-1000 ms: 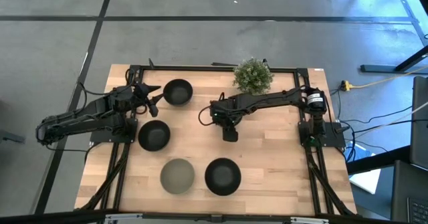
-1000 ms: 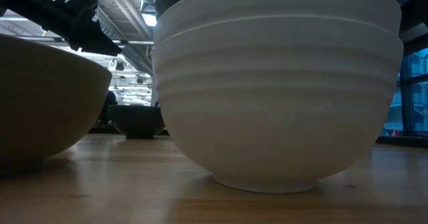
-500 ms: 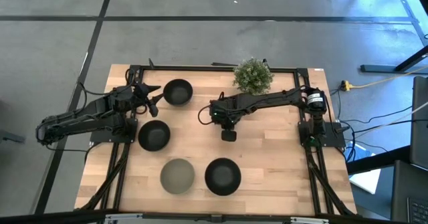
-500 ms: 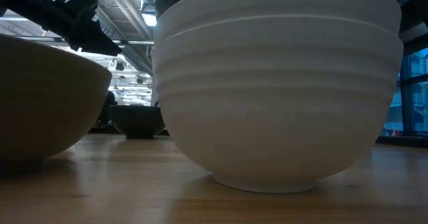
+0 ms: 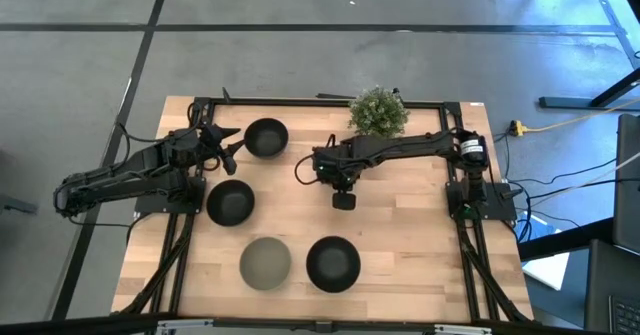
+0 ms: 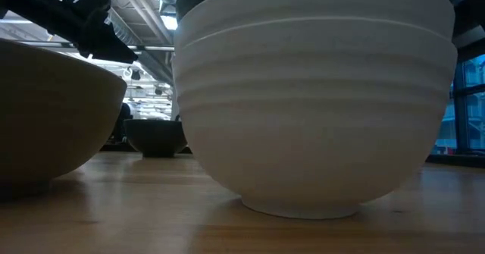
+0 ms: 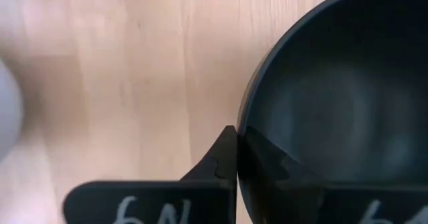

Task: Nest bowls inside each other
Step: Stack the black bowl on top of the black bowl

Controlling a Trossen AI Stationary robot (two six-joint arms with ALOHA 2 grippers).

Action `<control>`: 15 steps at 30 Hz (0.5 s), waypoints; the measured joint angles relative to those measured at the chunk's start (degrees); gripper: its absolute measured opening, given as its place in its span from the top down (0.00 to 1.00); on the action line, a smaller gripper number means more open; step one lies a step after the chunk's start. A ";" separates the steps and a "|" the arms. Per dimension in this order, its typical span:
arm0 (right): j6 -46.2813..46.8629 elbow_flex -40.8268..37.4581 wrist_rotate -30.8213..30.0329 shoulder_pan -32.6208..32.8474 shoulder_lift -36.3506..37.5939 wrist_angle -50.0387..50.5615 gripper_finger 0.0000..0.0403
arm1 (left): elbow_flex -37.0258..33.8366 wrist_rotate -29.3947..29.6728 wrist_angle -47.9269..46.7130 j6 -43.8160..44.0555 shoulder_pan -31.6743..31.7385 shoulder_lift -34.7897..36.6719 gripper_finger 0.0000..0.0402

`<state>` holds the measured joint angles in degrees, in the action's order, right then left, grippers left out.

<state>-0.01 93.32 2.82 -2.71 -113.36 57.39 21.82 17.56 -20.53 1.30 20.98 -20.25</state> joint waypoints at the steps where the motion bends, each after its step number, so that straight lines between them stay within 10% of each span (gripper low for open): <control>1: 0.00 1.28 -0.21 0.29 -0.02 1.09 0.98 | 0.01 0.00 0.00 0.00 0.01 0.00 0.57; 15: 4.36 18.30 -4.76 9.28 -0.02 7.41 0.98 | 0.00 0.98 -0.02 -0.33 0.00 0.00 0.57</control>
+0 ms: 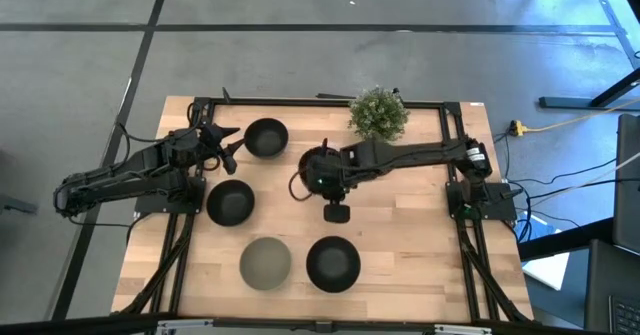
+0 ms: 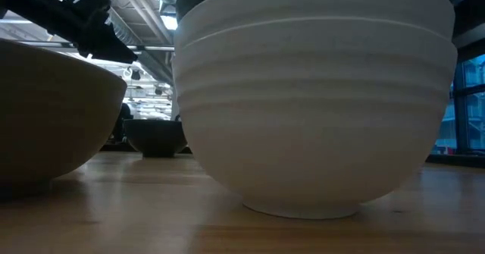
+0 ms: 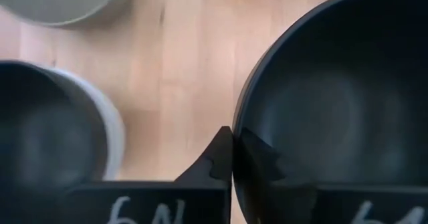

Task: Nest bowls inside each other
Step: Stack the black bowl on top of the black bowl

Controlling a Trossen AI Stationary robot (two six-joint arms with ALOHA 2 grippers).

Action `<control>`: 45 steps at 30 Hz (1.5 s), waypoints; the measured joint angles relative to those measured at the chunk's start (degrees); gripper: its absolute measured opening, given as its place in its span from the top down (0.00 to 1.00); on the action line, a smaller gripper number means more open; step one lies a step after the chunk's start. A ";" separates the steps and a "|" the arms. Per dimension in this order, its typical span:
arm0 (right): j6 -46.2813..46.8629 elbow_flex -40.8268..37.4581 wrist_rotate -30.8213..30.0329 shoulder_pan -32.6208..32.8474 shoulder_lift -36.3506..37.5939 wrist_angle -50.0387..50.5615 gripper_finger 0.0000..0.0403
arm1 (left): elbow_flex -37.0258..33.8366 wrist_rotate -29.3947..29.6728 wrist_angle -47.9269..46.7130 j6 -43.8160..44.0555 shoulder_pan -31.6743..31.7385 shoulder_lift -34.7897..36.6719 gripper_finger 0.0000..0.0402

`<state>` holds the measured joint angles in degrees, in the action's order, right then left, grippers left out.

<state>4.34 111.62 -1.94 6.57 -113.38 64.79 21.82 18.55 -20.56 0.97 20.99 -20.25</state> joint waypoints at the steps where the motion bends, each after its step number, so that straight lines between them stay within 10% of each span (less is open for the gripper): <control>1: 0.55 0.82 -0.78 1.01 0.00 1.05 0.98 | 0.00 0.00 0.00 0.00 0.00 0.00 0.57; 30: 22.90 12.13 -1.02 22.07 0.13 2.67 0.98 | 0.00 0.04 -0.24 7.73 -0.01 0.02 0.57; 45: 28.63 1.64 -0.98 25.85 -0.73 -6.44 0.98 | 0.00 0.02 -6.01 12.52 -0.01 0.02 0.57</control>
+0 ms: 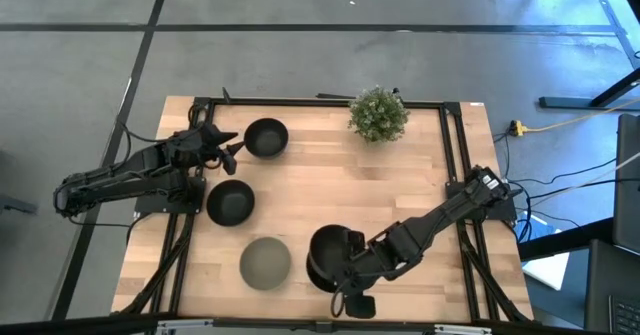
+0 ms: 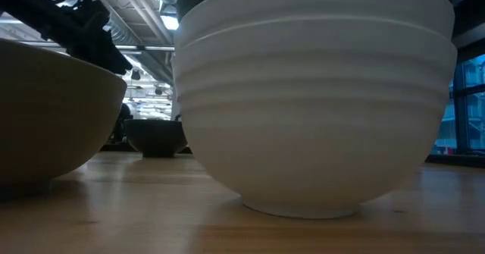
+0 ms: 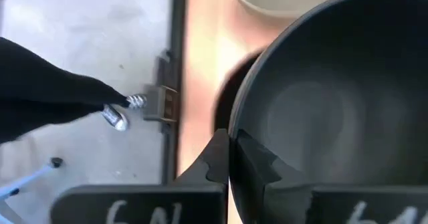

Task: Nest bowls inside each other
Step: Stack the black bowl on top of the black bowl

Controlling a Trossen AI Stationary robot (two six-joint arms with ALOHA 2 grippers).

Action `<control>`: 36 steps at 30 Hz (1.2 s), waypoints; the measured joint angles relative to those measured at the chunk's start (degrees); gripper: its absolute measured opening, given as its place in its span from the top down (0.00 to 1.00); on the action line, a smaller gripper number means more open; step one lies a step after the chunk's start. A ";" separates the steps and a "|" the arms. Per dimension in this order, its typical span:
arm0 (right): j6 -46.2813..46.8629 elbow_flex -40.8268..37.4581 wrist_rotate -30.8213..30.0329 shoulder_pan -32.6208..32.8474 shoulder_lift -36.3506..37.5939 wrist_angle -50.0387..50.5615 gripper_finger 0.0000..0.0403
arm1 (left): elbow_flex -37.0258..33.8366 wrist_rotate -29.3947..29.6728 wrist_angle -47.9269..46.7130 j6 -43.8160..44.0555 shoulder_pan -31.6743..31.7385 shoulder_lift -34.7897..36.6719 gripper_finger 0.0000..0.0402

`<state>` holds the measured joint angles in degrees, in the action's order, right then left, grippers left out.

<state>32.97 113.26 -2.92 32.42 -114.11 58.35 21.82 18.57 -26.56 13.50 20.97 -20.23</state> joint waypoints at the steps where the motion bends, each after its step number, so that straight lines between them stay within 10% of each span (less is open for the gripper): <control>1: 0.06 -1.01 -0.26 0.00 -0.02 -0.20 0.98 | 0.00 0.00 -0.39 0.02 0.01 0.00 0.57; 15: 2.81 -9.47 1.54 -0.62 0.03 -9.20 0.97 | 0.00 0.00 -2.49 0.11 0.00 -0.02 0.57; 36: -1.71 -8.82 2.61 -1.11 0.03 -10.41 0.62 | 0.00 0.00 -2.49 0.11 0.02 -0.01 0.57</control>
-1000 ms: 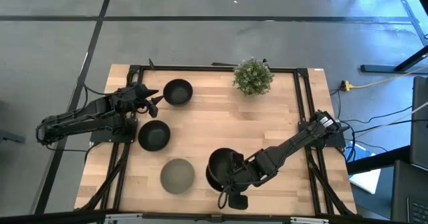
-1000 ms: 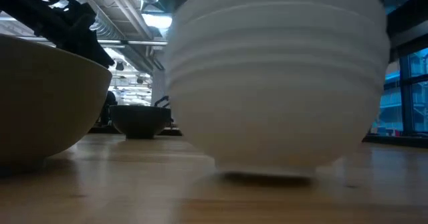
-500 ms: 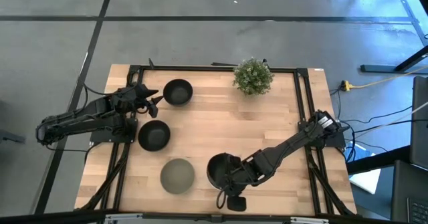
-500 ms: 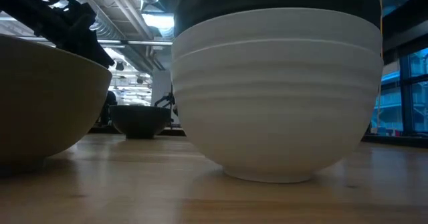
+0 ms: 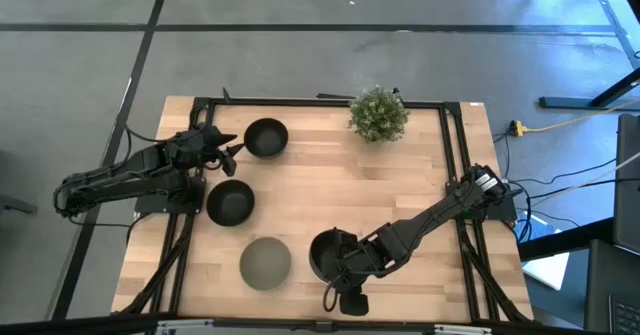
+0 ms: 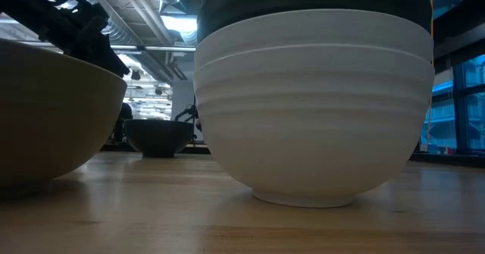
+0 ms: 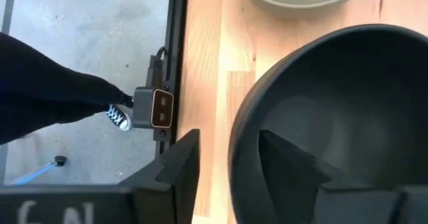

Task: Nest bowls inside each other
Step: Stack the black bowl on top of the black bowl

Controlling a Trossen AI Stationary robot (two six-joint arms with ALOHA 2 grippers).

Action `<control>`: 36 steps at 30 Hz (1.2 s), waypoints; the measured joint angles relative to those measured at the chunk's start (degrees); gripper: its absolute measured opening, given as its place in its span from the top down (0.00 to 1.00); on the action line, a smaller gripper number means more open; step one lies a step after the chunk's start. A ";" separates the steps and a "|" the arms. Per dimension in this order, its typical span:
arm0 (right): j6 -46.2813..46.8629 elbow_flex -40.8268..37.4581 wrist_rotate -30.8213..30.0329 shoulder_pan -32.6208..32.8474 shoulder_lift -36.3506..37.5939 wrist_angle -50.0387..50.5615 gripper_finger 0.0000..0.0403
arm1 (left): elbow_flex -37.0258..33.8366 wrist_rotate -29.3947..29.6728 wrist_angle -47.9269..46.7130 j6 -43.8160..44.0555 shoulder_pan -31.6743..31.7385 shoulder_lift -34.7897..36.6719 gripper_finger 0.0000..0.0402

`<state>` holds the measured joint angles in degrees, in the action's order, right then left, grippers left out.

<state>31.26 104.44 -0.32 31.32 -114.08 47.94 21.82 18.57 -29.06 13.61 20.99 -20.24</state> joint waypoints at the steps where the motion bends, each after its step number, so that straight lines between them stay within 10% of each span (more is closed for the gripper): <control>1: 0.21 0.00 0.00 0.07 0.01 -0.18 0.61 | 0.00 0.00 0.00 0.00 0.00 0.00 0.57; 36: -1.56 0.07 -2.21 -0.29 -5.91 -4.31 0.61 | 0.00 -1.53 -0.55 1.51 -0.02 -0.01 0.57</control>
<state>29.69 104.51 -2.52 31.03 -119.98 43.63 21.82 17.03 -29.61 15.11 20.97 -20.25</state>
